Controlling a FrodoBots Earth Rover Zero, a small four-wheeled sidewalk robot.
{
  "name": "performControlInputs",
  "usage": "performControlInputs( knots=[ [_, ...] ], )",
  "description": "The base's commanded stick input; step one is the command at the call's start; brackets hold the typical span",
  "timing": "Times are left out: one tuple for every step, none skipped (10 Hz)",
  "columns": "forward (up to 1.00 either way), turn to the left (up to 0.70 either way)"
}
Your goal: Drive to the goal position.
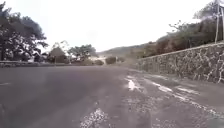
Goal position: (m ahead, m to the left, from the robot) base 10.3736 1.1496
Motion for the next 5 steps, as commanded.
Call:
performControlInputs(
  knots=[
    [1.00,0.00],
    [1.00,0.00],
    [1.00,0.00],
    [1.00,0.00],
    [1.00,0.00]
  ],
)
